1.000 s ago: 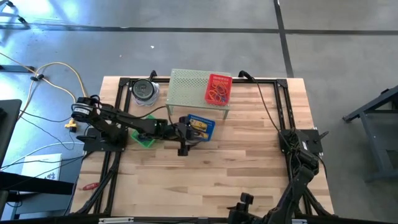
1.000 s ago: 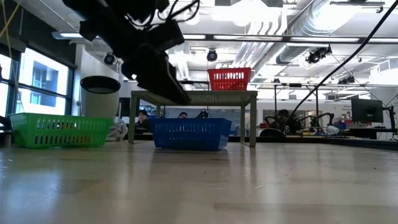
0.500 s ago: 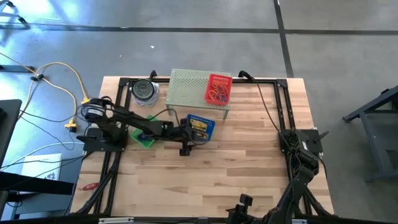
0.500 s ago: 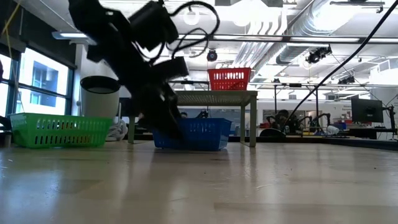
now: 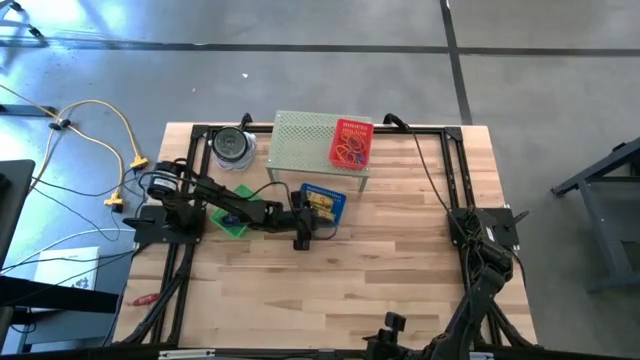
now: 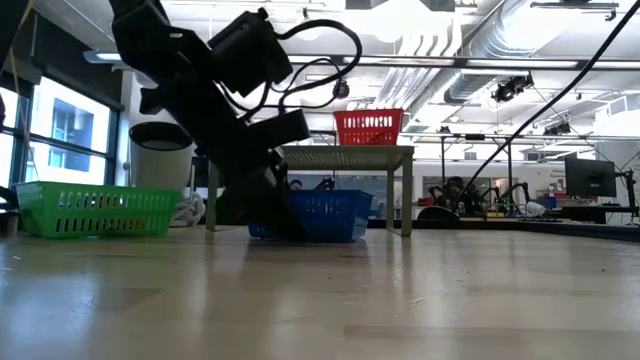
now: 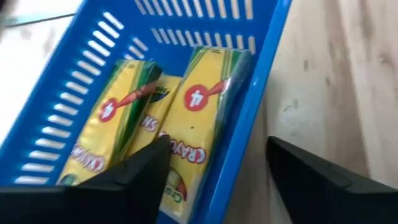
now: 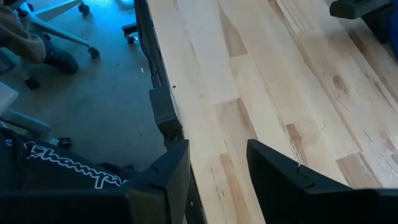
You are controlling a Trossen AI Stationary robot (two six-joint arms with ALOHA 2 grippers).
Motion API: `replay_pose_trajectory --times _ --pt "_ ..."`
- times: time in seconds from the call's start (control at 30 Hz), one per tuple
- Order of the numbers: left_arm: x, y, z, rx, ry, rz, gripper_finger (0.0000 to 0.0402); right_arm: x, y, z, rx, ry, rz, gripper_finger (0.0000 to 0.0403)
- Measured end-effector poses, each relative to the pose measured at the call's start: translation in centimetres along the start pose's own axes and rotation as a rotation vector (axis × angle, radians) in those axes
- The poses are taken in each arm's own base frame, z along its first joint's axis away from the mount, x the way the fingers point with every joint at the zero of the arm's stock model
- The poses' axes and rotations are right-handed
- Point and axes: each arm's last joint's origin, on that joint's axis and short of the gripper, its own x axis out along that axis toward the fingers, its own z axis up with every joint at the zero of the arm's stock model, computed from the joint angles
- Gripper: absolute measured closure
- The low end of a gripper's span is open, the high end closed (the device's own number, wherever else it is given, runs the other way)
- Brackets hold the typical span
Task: Pick & Place Office Desk Supplies
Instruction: Put the blue bin on the shelf
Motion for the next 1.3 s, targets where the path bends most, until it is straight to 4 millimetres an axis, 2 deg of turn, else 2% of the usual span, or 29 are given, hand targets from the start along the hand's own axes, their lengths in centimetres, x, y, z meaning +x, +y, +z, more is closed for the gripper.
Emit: replay_pose_trajectory --times 0.17,0.43,0.63,0.83,1.0,1.13,1.23,1.3 --pt "-0.6 -1.5 0.1 0.029 -0.009 0.072 0.0226 0.0 0.0 0.0 -0.002 -0.001 0.003 0.0254" --pt "-2.4 -3.4 0.8 0.072 -0.067 0.12 0.0384 0.0 0.0 0.0 -0.009 -0.001 0.003 0.0254" --pt "-5.0 -3.7 2.1 0.077 -0.132 0.11 0.04 0.0 0.0 0.1 -0.034 -0.03 -0.009 0.0254" --pt "-9.8 -3.5 3.7 0.119 -0.164 0.067 0.04 0.0 0.0 0.1 -0.037 -0.036 -0.011 0.0254" --pt "-15.1 -1.3 5.7 0.127 -0.179 0.056 0.0401 0.0 0.0 0.1 -0.036 -0.036 -0.011 0.0254" --pt "-18.9 2.0 7.1 0.115 -0.174 0.086 0.0401 0.0 0.0 0.1 -0.036 -0.036 -0.011 0.0254" --pt "-20.6 5.0 7.8 0.114 -0.146 0.118 0.0401 0.1 -0.1 0.2 -0.034 -0.041 -0.015 0.0254" --pt "-21.0 7.3 8.1 0.088 -0.131 0.122 0.0401 0.1 -0.1 0.3 -0.032 -0.044 -0.017 0.0254"
